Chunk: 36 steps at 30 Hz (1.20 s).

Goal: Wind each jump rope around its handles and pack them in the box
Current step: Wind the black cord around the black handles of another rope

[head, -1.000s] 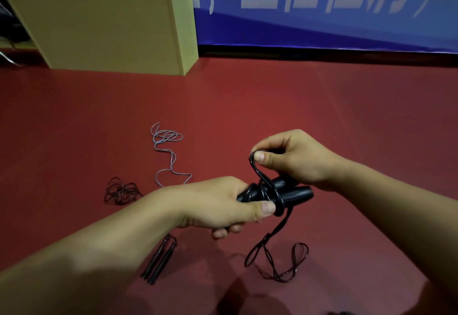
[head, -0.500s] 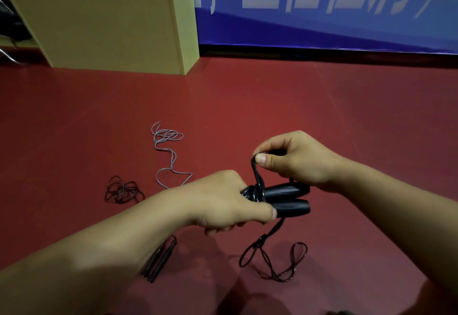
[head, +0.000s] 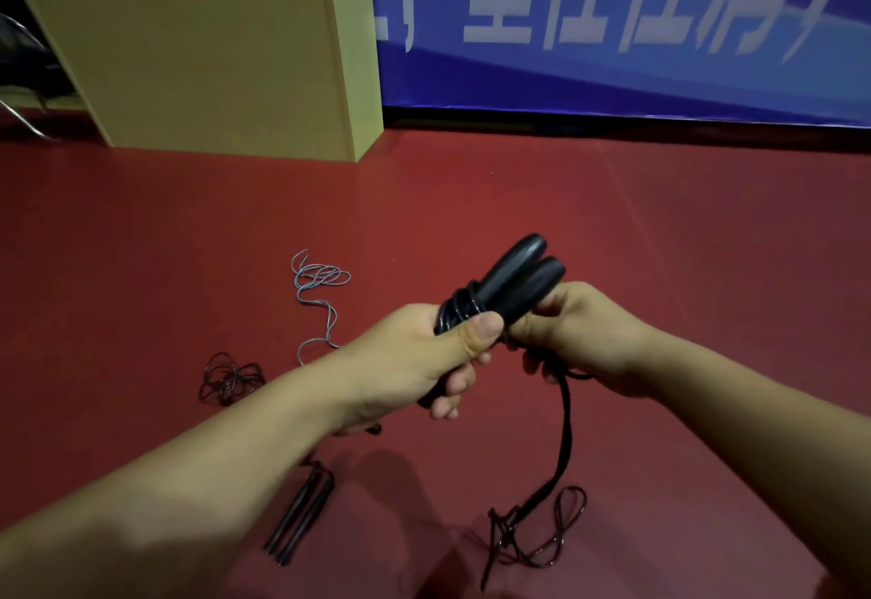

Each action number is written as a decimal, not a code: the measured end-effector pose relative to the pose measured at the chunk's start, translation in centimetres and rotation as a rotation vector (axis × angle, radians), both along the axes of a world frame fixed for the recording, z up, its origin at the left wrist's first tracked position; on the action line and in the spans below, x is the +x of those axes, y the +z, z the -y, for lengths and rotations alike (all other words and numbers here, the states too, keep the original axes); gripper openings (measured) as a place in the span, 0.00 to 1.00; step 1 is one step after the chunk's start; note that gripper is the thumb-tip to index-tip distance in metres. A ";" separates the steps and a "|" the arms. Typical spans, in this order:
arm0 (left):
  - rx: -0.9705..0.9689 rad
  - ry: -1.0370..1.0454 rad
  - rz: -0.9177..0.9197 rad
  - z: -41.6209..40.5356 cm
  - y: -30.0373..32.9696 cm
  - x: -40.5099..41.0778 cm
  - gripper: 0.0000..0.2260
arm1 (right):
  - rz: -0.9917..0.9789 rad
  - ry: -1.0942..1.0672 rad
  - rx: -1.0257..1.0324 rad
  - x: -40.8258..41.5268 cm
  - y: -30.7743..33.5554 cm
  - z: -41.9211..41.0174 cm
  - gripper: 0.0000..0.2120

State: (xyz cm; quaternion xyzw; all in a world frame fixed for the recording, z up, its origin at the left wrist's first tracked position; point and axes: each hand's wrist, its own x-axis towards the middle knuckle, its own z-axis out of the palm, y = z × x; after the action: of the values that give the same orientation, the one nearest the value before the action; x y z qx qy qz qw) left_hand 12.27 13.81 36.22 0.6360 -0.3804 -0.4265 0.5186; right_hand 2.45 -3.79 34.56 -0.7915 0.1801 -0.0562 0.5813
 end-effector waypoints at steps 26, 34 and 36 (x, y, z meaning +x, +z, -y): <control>0.324 0.378 0.246 -1.5 -3.2 4.8 0.07 | -0.328 -0.051 -0.250 0.2 0.7 -1.5 0.08; 0.338 0.413 0.269 -1.7 -3.6 5.7 0.07 | -0.267 -0.105 -0.230 0.2 0.5 -1.3 0.05; 0.333 0.395 0.266 -1.6 -3.6 5.6 0.07 | -0.263 -0.115 -0.211 0.2 0.4 -1.2 0.05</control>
State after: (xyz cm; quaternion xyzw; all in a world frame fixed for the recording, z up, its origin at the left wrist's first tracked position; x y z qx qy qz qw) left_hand 17.82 15.41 32.63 0.8245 -0.2387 -0.2865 0.4256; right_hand 2.66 -2.61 34.95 -0.8370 0.2928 -0.0039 0.4622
